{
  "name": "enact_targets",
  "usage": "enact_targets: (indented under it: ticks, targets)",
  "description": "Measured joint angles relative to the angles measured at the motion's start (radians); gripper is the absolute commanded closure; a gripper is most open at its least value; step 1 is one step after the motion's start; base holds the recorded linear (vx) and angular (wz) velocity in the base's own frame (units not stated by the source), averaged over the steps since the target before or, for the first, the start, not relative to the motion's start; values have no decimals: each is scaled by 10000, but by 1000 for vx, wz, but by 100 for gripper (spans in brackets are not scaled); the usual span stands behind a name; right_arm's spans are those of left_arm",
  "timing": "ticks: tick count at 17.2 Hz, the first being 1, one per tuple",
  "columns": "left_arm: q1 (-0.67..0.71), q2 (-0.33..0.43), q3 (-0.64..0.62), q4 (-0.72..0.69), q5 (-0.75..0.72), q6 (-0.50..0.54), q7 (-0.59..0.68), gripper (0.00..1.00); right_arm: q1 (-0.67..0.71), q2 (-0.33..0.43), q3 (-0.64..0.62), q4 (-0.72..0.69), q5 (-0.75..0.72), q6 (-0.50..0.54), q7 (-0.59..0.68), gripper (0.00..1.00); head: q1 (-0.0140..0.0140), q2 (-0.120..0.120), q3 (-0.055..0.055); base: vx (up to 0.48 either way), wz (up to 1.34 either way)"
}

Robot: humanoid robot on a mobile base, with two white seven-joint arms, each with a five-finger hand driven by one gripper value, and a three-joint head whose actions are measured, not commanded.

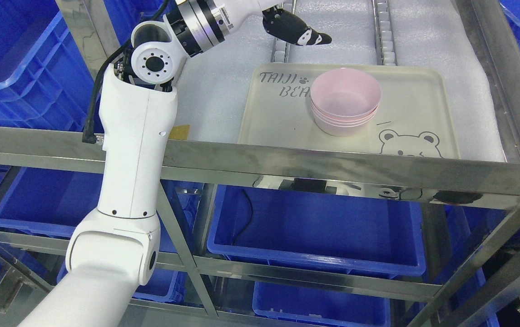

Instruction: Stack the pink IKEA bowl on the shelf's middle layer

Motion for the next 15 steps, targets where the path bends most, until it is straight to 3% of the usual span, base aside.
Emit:
enact_targets:
  ticks: [5, 8, 15]
  targets:
    - [809, -18, -858, -649, 733, 471, 2878, 3, 0, 0, 0, 0, 0, 0, 0, 0, 0, -1, 0, 0, 0]
    - [1531, -25, -1503, -1106, 928, 466, 3605, 3, 0, 0, 0, 0, 0, 0, 0, 0, 0, -1, 0, 0, 0]
    - [3426, -34, -2413, -1766, 1106, -1799, 3977, 3, -1, 0, 0, 0, 0, 0, 0, 0, 0, 0, 0, 0, 0]
